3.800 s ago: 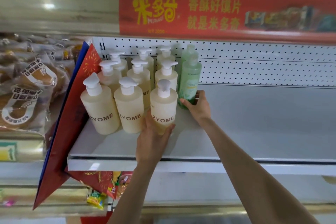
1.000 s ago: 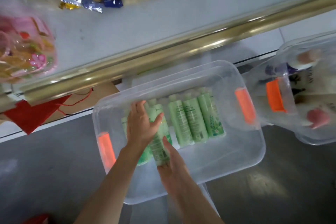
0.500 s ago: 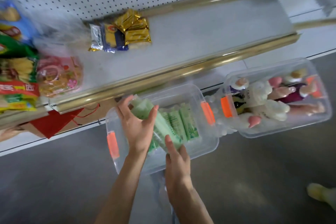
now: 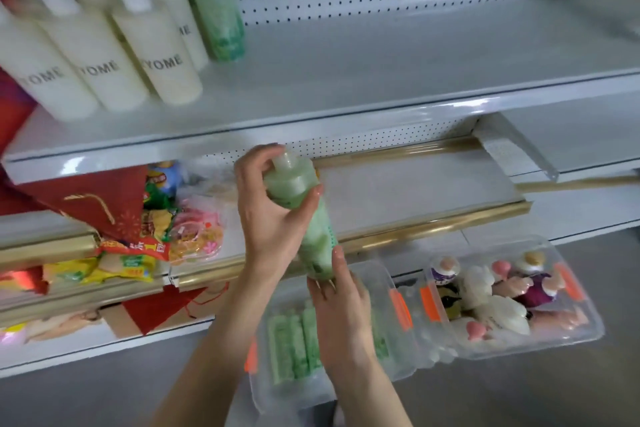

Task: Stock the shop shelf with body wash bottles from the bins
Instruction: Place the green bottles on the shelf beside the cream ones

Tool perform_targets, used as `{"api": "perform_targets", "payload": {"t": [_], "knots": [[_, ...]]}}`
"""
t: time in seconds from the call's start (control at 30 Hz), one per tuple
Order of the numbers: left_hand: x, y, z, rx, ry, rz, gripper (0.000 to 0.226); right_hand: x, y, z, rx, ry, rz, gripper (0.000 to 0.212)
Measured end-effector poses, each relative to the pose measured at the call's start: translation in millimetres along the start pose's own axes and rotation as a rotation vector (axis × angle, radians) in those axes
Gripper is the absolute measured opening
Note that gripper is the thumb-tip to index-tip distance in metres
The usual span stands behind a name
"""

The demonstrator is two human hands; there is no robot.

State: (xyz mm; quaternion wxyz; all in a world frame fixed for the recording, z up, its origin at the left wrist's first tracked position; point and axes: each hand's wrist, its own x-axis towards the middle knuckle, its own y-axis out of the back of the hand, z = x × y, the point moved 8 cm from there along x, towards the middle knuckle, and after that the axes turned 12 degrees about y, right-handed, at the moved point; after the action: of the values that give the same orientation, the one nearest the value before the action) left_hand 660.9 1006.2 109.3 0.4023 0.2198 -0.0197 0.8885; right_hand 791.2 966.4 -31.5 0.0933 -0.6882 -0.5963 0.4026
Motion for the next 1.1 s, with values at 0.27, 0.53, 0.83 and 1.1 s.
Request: {"api": "perform_targets", "payload": {"t": [0.27,0.53,0.83,1.1], "knots": [[73.7,58.6,92.1,-0.093,-0.064,-0.18,0.063,-8.5,-108.7,-42.7,-0.278,0.206,-0.506,0.06],[131.6,100.4,105.9,-0.418,0.146,-0.427,0.061,-21.9,-208.9,-64.2,-0.567,0.217,-1.087,0.068],[171.7,126.0,65.3,-0.314,0.246,-0.507,0.06,-1.2,-251.4,-45.6,-0.748,0.302,-1.038,0.05],[200.1,148.5,-22.9,0.028,0.25,-0.233,0.05,76.8,-274.4,-87.3,-0.873,0.615,-0.649,0.035]]}}
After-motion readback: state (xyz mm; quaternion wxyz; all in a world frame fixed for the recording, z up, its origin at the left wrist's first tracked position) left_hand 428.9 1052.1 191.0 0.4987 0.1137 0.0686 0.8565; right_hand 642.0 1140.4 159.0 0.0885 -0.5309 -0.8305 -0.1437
